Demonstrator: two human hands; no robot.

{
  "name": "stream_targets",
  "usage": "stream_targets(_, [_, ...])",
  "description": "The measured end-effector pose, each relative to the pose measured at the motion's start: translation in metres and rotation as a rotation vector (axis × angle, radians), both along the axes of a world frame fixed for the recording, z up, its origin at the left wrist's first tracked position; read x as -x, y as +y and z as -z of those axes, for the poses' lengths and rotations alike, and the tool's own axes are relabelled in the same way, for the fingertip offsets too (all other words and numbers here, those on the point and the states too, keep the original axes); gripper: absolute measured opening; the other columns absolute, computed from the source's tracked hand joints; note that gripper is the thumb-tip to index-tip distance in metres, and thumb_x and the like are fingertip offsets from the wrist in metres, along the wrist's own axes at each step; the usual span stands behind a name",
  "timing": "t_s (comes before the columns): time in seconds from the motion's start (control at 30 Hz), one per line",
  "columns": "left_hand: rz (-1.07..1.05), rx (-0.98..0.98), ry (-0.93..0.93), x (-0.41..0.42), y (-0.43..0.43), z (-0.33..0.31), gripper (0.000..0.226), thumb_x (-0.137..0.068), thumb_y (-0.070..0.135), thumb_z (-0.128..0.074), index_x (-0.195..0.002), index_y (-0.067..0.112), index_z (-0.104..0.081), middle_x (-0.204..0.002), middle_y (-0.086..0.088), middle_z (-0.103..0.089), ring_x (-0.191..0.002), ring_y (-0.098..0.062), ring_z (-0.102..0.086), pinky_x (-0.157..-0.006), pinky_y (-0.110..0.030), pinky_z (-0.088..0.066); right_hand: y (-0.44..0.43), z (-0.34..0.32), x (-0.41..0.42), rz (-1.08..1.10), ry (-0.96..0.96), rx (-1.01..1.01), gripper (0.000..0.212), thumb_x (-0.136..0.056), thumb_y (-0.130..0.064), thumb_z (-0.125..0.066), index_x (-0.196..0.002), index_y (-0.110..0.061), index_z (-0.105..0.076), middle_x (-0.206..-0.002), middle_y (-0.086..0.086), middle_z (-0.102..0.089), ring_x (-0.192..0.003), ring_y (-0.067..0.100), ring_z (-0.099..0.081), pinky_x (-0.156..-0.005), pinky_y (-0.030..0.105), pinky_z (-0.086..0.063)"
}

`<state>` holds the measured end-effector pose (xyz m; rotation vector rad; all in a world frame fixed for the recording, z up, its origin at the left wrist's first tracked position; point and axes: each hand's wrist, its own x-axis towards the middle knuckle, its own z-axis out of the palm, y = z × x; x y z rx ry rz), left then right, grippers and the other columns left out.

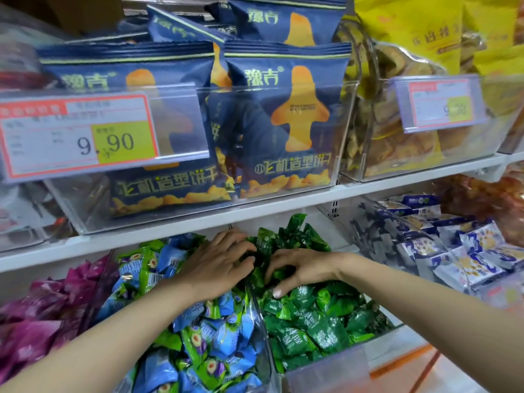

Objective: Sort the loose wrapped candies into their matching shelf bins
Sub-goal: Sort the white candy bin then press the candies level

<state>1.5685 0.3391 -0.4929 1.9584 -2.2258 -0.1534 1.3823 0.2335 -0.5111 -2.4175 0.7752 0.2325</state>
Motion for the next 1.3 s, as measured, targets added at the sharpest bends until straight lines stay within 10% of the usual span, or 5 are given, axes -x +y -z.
stream_targets(0.3, [0.025, 0.009, 0.014, -0.005, 0.0, 0.004, 0.088, -0.063, 0.067, 0.007, -0.132, 0.035, -0.036, -0.147, 0.016, -0.018, -0.135, 0.001, -0.006, -0.105, -0.022, -0.014, 0.005, -0.003, 0.031, 0.083, 0.003, 0.128, 0.041, -0.079, -0.062, -0.057, -0.115, -0.042, -0.055, -0.13, -0.009, -0.042, -0.128, 0.016, -0.039, -0.105, 0.034, -0.032])
stream_targets(0.6, [0.044, -0.003, 0.004, -0.004, -0.001, 0.005, 0.071, -0.078, 0.062, -0.002, -0.134, 0.033, -0.034, -0.146, 0.014, -0.018, -0.136, 0.001, -0.003, -0.107, -0.023, -0.012, 0.021, -0.017, 0.052, 0.205, 0.118, 0.378, 0.094, -0.057, -0.092, -0.023, -0.121, -0.03, -0.054, -0.137, 0.002, -0.038, -0.124, 0.023, -0.04, -0.099, 0.033, -0.039])
stream_targets(0.87, [0.043, 0.052, 0.119, -0.004, 0.0, 0.012, 0.086, -0.067, 0.068, 0.002, -0.141, 0.031, -0.019, -0.145, 0.015, -0.015, -0.135, 0.004, -0.005, -0.111, -0.022, -0.016, 0.002, -0.016, 0.003, -0.117, 0.057, 0.447, 0.094, -0.069, -0.065, -0.067, -0.146, -0.037, -0.021, -0.156, -0.01, -0.006, -0.142, 0.015, -0.004, -0.117, 0.037, -0.011])
stream_targets(1.03, [-0.005, 0.039, 0.267, -0.001, 0.006, 0.014, 0.088, -0.065, 0.075, -0.004, -0.144, 0.037, -0.003, -0.148, 0.024, 0.0, -0.132, 0.01, -0.007, -0.106, -0.014, -0.013, -0.017, 0.013, -0.046, -0.162, 0.14, 0.391, 0.094, -0.071, -0.068, -0.062, -0.148, -0.033, -0.02, -0.158, -0.01, -0.002, -0.144, 0.02, 0.009, -0.116, 0.05, 0.008])
stream_targets(1.3, [-0.006, 0.047, 0.272, -0.005, 0.006, 0.015, 0.088, -0.066, 0.076, -0.005, -0.145, 0.038, -0.002, -0.144, 0.029, -0.002, -0.128, 0.015, -0.003, -0.103, -0.011, -0.009, -0.023, 0.014, -0.039, -0.16, 0.107, 0.452, 0.059, -0.081, -0.058, -0.058, -0.134, -0.039, -0.043, -0.145, -0.005, -0.033, -0.132, 0.021, -0.026, -0.107, 0.044, -0.018])
